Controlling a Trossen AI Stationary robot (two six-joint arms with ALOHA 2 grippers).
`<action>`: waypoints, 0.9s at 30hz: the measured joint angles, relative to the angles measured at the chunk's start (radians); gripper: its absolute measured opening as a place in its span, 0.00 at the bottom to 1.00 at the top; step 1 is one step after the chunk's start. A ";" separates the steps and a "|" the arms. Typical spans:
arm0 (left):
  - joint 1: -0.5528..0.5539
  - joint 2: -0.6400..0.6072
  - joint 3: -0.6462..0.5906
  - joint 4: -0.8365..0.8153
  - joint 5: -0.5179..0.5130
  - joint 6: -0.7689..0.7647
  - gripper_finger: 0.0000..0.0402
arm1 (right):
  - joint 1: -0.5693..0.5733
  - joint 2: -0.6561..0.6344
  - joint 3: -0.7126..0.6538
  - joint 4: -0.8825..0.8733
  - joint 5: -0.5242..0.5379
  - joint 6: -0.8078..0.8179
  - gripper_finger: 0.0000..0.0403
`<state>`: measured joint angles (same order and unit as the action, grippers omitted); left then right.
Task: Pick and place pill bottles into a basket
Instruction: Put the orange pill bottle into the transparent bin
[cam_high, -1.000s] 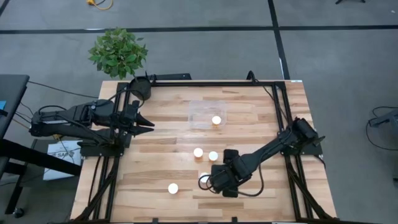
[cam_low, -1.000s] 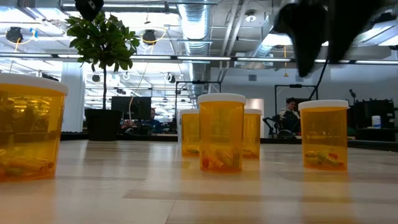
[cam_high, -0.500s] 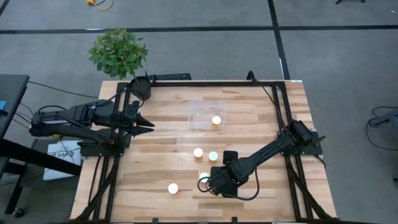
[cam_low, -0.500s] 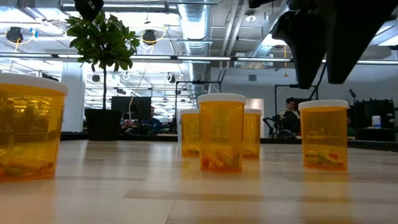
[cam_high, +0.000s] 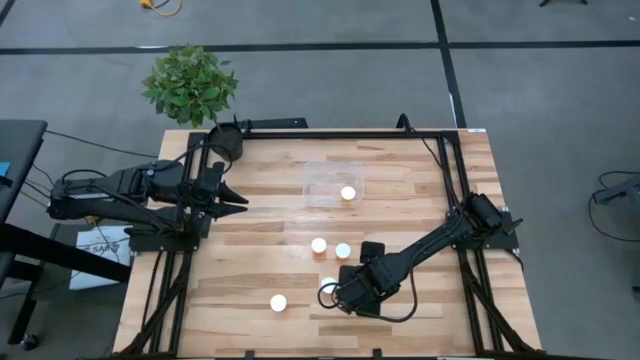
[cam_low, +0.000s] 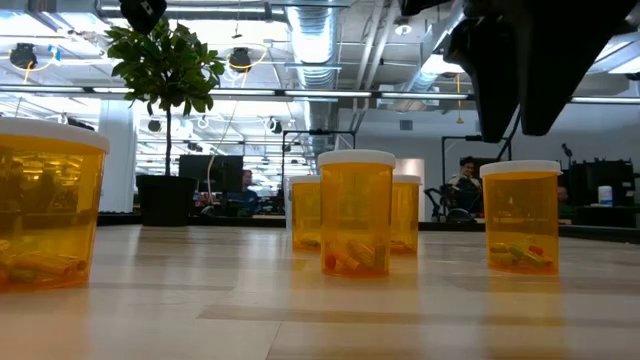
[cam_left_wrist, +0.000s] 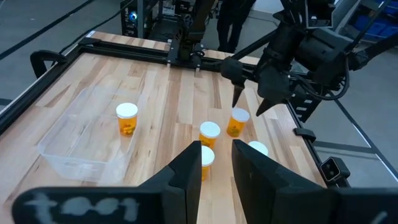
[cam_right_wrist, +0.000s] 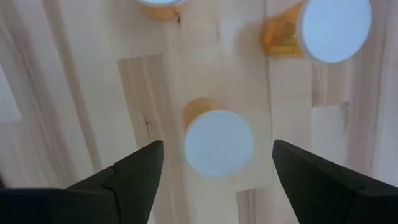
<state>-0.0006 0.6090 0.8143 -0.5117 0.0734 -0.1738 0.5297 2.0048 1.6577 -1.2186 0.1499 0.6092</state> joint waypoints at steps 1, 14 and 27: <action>0.000 0.000 0.000 0.000 0.000 0.000 0.19 | 0.000 0.000 0.000 -0.001 0.005 0.001 0.74; 0.000 0.000 0.000 0.001 0.000 -0.005 0.19 | 0.000 -0.013 -0.074 0.053 0.000 0.014 0.74; 0.000 0.000 0.000 0.002 0.000 -0.007 0.19 | 0.000 -0.050 -0.163 0.136 -0.020 0.015 0.74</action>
<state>-0.0006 0.6090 0.8143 -0.5102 0.0734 -0.1810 0.5297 1.9551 1.4947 -1.0826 0.1298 0.6243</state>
